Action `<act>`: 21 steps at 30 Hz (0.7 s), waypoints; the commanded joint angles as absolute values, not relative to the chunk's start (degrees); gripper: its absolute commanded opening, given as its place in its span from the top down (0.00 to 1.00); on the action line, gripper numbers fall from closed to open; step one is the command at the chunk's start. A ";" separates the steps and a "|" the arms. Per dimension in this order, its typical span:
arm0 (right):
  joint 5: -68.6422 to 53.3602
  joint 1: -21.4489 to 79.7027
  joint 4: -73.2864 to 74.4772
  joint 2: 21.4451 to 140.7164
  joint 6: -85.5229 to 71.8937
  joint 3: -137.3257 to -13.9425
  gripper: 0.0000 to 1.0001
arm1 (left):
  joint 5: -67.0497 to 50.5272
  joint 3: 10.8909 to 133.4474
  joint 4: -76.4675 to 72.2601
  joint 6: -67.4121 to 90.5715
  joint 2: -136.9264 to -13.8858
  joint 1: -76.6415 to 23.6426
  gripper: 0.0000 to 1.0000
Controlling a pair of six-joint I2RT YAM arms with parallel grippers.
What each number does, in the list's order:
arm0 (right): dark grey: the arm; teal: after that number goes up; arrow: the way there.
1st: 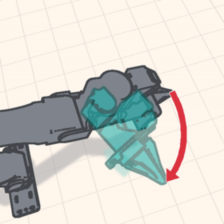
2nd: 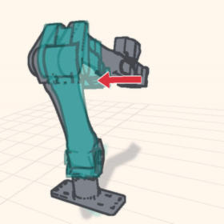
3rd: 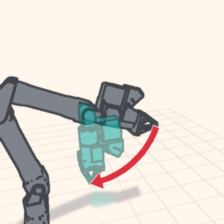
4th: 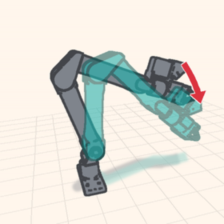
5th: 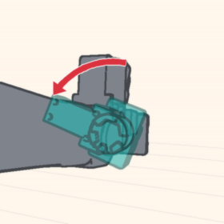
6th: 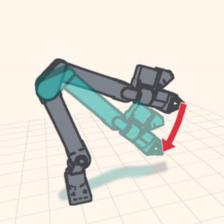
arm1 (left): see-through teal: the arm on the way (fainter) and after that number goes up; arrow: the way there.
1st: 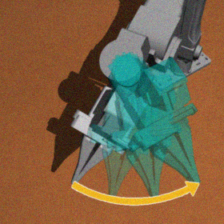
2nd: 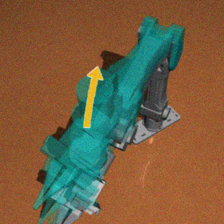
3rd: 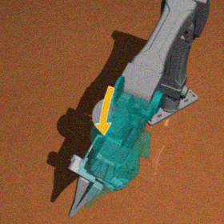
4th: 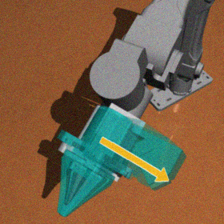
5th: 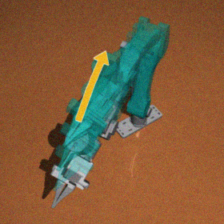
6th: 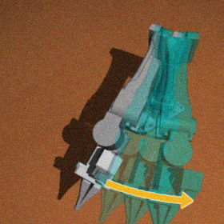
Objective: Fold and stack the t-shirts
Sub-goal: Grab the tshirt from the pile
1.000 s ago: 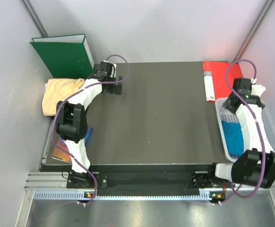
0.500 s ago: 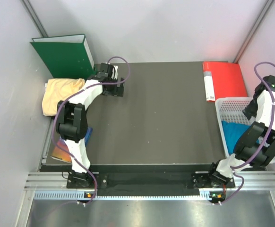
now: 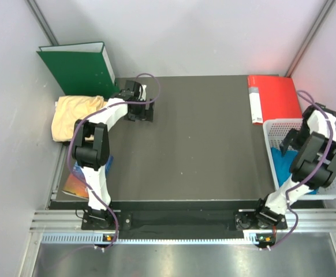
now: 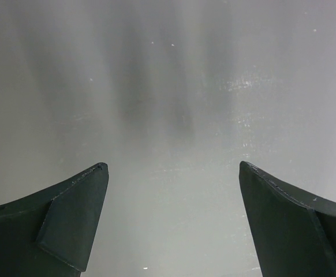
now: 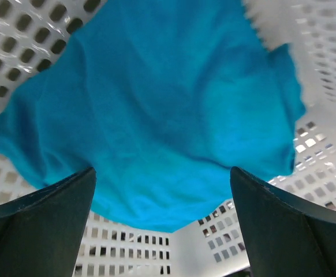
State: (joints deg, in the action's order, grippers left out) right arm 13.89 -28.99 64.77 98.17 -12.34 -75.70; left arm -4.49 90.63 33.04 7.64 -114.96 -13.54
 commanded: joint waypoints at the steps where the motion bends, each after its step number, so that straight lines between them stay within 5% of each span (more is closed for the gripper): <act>1: 13.26 -25.23 66.62 102.82 -11.69 -75.85 0.00 | -6.06 92.02 31.55 8.35 -114.70 -13.71 0.01; 7: 17.31 -17.94 67.06 110.12 -12.21 -78.05 0.02 | -5.80 91.93 31.99 8.09 -114.70 -13.71 0.00; 8: 17.58 -17.32 67.15 111.69 -12.30 -78.22 0.12 | -5.71 92.11 32.25 8.00 -114.61 -13.71 0.01; 11: 20.82 -14.86 67.50 112.94 -13.70 -78.22 0.90 | -5.28 92.28 32.69 7.82 -114.43 -13.71 0.01; 12: 22.31 -14.68 67.85 112.68 -14.84 -78.31 1.00 | -5.10 92.29 32.87 7.74 -114.35 -13.71 0.01; 21: 33.39 -16.96 66.53 98.19 -17.75 -79.45 1.00 | -5.01 93.16 33.57 7.82 -114.61 -13.71 0.00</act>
State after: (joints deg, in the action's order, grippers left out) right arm 26.68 -15.51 66.02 107.61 -16.25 -77.23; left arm -4.89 90.65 33.54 7.62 -115.04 -13.54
